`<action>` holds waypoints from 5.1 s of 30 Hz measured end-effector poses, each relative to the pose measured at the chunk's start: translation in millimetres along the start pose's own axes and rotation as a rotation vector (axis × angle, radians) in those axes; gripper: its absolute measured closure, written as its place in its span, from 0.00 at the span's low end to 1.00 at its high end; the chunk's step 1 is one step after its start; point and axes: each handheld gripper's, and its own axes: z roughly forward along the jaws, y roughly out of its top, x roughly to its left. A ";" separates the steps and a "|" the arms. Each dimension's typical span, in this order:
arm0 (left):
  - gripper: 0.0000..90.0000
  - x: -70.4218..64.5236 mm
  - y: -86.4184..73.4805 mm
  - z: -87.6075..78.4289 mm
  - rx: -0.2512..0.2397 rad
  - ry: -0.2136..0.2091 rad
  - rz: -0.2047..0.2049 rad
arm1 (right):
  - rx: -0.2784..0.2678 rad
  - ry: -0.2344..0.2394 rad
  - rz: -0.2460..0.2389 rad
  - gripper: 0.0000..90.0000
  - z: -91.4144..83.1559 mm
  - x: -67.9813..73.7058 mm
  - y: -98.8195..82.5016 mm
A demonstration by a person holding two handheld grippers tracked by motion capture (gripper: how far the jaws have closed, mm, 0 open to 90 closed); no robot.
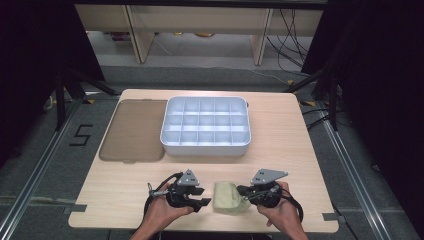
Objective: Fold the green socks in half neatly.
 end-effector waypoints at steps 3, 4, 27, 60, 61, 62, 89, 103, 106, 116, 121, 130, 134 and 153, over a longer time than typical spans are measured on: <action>0.63 -2.2 0.0 1.0 -0.016 -0.002 -0.024 | -0.006 -0.013 0.003 0.99 -2.2 -5.0 -1.9; 0.63 -2.2 0.0 0.9 -0.016 0.002 -0.025 | 0.009 -0.011 0.008 0.99 -1.9 -7.5 -4.0; 0.95 -25.5 13.4 47.8 0.077 -0.049 0.128 | 0.002 0.019 0.029 0.94 1.3 -23.6 -13.2; 0.94 -2.8 30.9 48.3 0.030 0.032 0.088 | 0.039 0.028 -0.033 1.00 15.4 -19.8 -1.8; 0.94 -0.6 31.4 50.3 0.029 0.030 0.083 | 0.043 0.028 -0.043 1.00 18.0 -22.2 0.1; 0.94 3.3 31.2 54.4 0.042 0.038 0.075 | 0.050 0.017 -0.048 1.00 24.1 -24.8 1.1; 0.94 12.7 25.6 60.7 0.060 0.030 0.067 | 0.015 0.045 -0.024 1.00 1.1 -26.2 -13.8; 0.93 12.9 25.7 58.8 0.091 0.041 0.091 | 0.138 0.084 -0.023 1.00 14.6 -17.6 -33.5; 0.93 12.9 25.7 58.8 0.088 0.040 0.088 | 0.167 0.076 -0.027 1.00 12.9 -14.6 -36.2; 0.68 12.3 16.2 35.0 -0.005 -0.017 -0.112 | 0.073 0.051 -0.036 0.99 -6.2 -14.9 -26.8; 0.64 10.9 9.2 29.4 -0.020 -0.013 -0.166 | 0.078 0.057 -0.037 0.99 -5.2 -15.3 -27.6; 0.55 -2.9 2.6 38.4 0.012 -0.082 -0.263 | 0.070 0.061 -0.021 0.97 -7.4 -14.8 -28.6; 0.52 -3.5 3.3 41.2 0.022 -0.083 -0.272 | 0.061 0.060 -0.035 0.97 -7.2 -14.5 -28.1; 0.71 -9.2 7.8 48.0 0.117 -0.005 -0.130 | 0.061 0.069 -0.050 0.95 -6.2 -14.9 -27.8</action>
